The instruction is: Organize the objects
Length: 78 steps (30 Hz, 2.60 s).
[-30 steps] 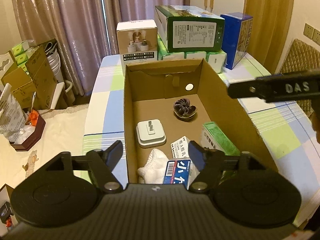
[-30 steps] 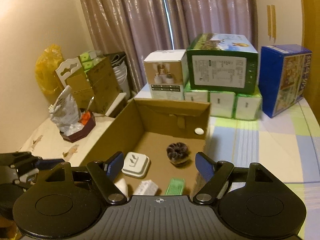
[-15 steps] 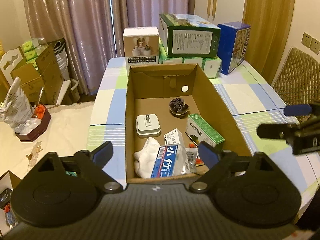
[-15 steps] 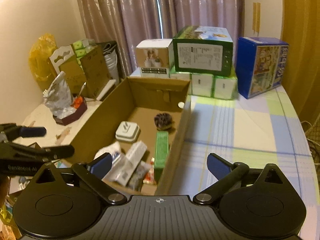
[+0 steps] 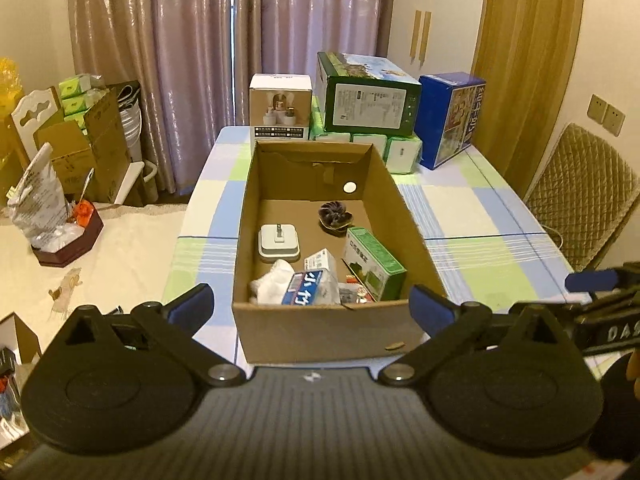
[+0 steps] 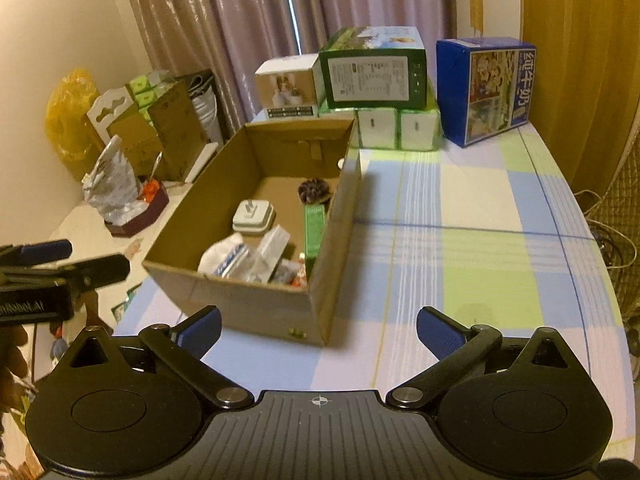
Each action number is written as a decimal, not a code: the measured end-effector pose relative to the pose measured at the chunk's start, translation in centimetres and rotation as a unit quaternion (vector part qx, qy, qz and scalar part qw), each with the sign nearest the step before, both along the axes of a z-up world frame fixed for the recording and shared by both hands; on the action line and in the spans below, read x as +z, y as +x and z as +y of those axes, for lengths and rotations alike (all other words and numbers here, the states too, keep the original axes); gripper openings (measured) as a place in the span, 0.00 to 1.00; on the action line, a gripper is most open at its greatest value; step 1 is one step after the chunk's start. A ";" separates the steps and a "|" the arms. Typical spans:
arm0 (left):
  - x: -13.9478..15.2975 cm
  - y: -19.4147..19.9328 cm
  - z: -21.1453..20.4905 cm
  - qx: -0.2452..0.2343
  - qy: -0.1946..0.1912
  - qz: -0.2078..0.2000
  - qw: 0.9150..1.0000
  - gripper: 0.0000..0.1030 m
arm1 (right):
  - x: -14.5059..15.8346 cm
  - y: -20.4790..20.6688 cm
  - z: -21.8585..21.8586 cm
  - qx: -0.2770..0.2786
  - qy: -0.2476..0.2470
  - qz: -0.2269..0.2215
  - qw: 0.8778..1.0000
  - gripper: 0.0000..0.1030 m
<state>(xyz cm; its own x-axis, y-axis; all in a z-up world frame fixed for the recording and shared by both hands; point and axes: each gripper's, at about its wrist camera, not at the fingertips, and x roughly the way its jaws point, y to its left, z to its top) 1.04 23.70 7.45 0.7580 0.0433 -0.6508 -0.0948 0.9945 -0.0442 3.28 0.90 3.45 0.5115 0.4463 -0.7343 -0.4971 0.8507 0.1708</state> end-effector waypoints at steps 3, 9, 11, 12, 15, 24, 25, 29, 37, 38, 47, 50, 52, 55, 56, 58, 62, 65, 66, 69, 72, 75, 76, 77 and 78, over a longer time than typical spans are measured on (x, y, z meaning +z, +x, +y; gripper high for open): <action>0.2 -1.4 -0.3 0.016 -0.007 -0.001 1.000 0.99 | -0.1 -1.0 -0.4 0.004 -0.006 0.000 1.000 0.98; -0.2 -3.6 -0.9 0.015 -0.016 0.015 1.000 0.99 | -0.3 -2.2 -1.2 0.002 -0.005 0.002 1.000 0.98; -0.3 -4.1 -1.0 0.016 -0.019 0.017 1.000 0.99 | -0.2 -2.5 -1.3 0.004 -0.005 0.003 1.000 0.98; -0.4 -4.4 -1.1 0.017 -0.021 0.019 0.999 0.99 | -0.3 -2.7 -1.3 0.005 -0.005 0.003 1.000 0.98; -0.6 -4.8 -1.2 0.021 -0.020 0.026 0.999 0.99 | -0.5 -3.1 -1.4 0.005 -0.006 0.004 1.000 0.98; -0.9 -5.3 -1.7 0.032 -0.013 0.040 0.999 0.99 | -0.7 -3.4 -1.5 0.005 -0.006 0.007 1.000 0.98; -1.0 -5.3 -1.7 0.032 -0.014 0.041 0.999 0.99 | -0.7 -3.4 -1.5 0.005 -0.006 0.007 1.000 0.98; -1.0 -5.1 -1.9 0.031 -0.011 0.041 0.999 0.99 | -0.8 -3.4 -1.4 0.005 -0.006 0.008 1.000 0.98; -1.1 -5.0 -2.2 0.029 -0.012 0.041 0.999 0.99 | -1.1 -3.4 -1.4 0.004 -0.007 0.010 1.000 0.98; -1.1 -5.0 -2.2 0.028 -0.012 0.041 0.999 0.99 | -1.1 -3.4 -1.4 0.004 -0.007 0.009 1.000 0.98; -1.1 -4.9 -2.2 0.027 -0.013 0.043 0.999 0.99 | -1.1 -3.4 -1.4 0.003 -0.006 0.011 1.000 0.98; -1.2 -4.9 -2.3 0.027 -0.013 0.044 0.999 0.99 | -1.1 -3.4 -1.3 0.003 -0.007 0.011 1.000 0.98; -1.2 -4.9 -2.3 0.026 -0.013 0.044 0.999 0.99 | -1.1 -3.4 -1.3 0.003 -0.006 0.011 1.000 0.98; -1.3 -4.9 -2.4 0.026 -0.013 0.045 0.999 0.99 | -1.1 -3.4 -1.3 0.003 -0.007 0.011 1.000 0.98; -1.4 -4.9 -2.4 0.025 -0.013 0.046 0.999 0.99 | -1.1 -3.4 -1.3 0.003 -0.007 0.011 1.000 0.98; -1.5 -4.9 -2.4 0.025 -0.014 0.046 0.999 0.99 | -1.1 -3.4 -1.3 0.003 -0.007 0.011 1.000 0.98; -1.6 -4.9 -2.4 0.024 -0.015 0.047 0.998 0.99 | -1.1 -3.5 -1.2 0.003 -0.007 0.011 1.000 0.98; -1.6 -4.9 -2.4 0.025 -0.014 0.047 0.998 0.99 | -1.1 -3.5 -1.2 0.004 -0.007 0.011 1.000 0.98; -1.7 -4.9 -2.4 0.025 -0.014 0.047 0.998 0.99 | -1.1 -3.5 -1.2 0.004 -0.007 0.011 1.000 0.98; -1.7 -4.9 -2.3 0.025 -0.014 0.047 0.998 0.99 | -1.1 -3.5 -1.2 0.004 -0.007 0.011 1.000 0.98; -1.7 -4.9 -2.3 0.025 -0.014 0.047 0.999 0.99 | -1.2 -3.6 -1.2 0.004 -0.007 0.010 1.000 0.98; -1.8 -4.9 -2.3 0.025 -0.015 0.047 0.998 0.99 | -1.1 -3.6 -1.1 0.005 -0.007 0.010 1.000 0.98; -1.8 -4.9 -2.3 0.024 -0.016 0.048 0.998 0.99 | -1.1 -3.6 -1.1 0.005 -0.007 0.010 1.000 0.98; -1.8 -4.9 -2.3 0.024 -0.016 0.048 0.998 0.99 | -1.1 -3.6 -1.1 0.004 -0.007 0.010 1.000 0.98; -1.8 -5.0 -2.3 0.024 -0.016 0.048 0.998 0.99 | -1.2 -3.6 -1.1 0.004 -0.008 0.010 1.000 0.98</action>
<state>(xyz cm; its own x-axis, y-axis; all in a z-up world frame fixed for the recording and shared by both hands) -3.91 21.41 5.65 0.6901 0.0562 -0.7216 -0.1480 0.9869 -0.0646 -0.30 -0.16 2.30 0.4932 0.4397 -0.7506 -0.5015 0.8488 0.1677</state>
